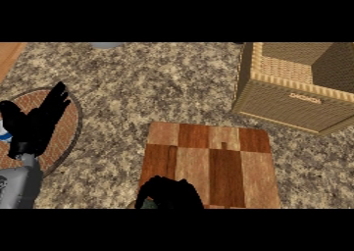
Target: Pick the squash from the cutting board and place it in the basket
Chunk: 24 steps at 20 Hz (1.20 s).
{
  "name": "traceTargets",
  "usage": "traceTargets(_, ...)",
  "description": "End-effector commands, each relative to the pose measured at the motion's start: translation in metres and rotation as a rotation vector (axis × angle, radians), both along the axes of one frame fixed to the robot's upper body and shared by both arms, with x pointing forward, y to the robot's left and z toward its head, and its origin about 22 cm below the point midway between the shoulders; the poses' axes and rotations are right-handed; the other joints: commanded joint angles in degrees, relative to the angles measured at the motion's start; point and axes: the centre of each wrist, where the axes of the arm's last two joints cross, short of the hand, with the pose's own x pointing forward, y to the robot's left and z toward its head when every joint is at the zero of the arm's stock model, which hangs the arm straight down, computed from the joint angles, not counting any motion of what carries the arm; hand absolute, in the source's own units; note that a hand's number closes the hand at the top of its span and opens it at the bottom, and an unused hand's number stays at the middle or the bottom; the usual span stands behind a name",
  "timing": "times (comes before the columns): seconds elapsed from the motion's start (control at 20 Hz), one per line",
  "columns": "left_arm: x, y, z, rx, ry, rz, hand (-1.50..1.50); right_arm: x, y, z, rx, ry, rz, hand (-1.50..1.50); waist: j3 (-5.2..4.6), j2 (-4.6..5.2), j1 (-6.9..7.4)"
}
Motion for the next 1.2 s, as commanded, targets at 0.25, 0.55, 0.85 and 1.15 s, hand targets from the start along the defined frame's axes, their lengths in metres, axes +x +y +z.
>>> traceTargets(0.25,0.008,0.005,0.010,0.006,-0.006,0.018,0.00,-0.013,0.001,0.080,0.143,-0.197,-0.170,1.50,-0.07,-0.31,-1.15)
traceTargets(0.55,-0.007,0.011,-0.003,0.000,0.002,-0.007,0.00,0.020,0.004,0.130,0.096,-0.243,-0.319,1.50,-0.11,0.00,0.14)
traceTargets(0.85,0.001,0.014,0.006,0.008,-0.003,0.020,0.00,0.054,0.008,0.174,0.094,-0.307,-0.415,1.50,-0.10,0.05,0.14)
traceTargets(1.15,0.001,0.008,0.005,0.009,-0.003,0.005,0.00,0.096,0.003,0.214,0.088,-0.339,-0.507,1.50,-0.06,0.11,-0.12)
